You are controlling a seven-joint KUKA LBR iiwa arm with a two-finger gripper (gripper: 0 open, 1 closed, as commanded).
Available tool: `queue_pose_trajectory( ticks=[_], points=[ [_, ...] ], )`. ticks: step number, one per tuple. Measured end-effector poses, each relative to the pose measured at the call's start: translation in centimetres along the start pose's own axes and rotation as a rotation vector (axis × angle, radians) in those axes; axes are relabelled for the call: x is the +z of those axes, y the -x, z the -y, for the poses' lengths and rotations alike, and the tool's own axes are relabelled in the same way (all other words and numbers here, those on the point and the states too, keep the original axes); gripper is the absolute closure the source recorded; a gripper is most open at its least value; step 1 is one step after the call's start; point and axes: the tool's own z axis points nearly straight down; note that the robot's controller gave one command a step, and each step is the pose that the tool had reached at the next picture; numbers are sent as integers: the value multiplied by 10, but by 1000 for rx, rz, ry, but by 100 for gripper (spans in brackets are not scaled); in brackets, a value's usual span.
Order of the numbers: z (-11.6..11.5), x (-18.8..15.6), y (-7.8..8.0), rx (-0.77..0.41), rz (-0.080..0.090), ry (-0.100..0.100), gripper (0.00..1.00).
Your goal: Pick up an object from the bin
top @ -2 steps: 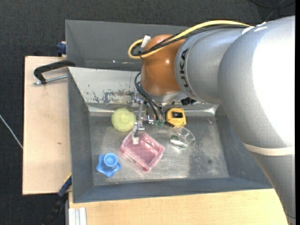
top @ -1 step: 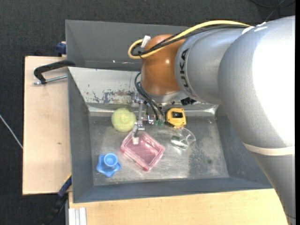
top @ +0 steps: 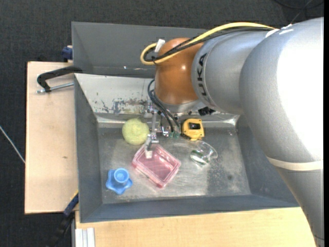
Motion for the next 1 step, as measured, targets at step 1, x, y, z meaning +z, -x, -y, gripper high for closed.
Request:
queue_pose_trajectory(
  ticks=[1],
  points=[
    [0,0,0,0,0,0,100]
  ],
)
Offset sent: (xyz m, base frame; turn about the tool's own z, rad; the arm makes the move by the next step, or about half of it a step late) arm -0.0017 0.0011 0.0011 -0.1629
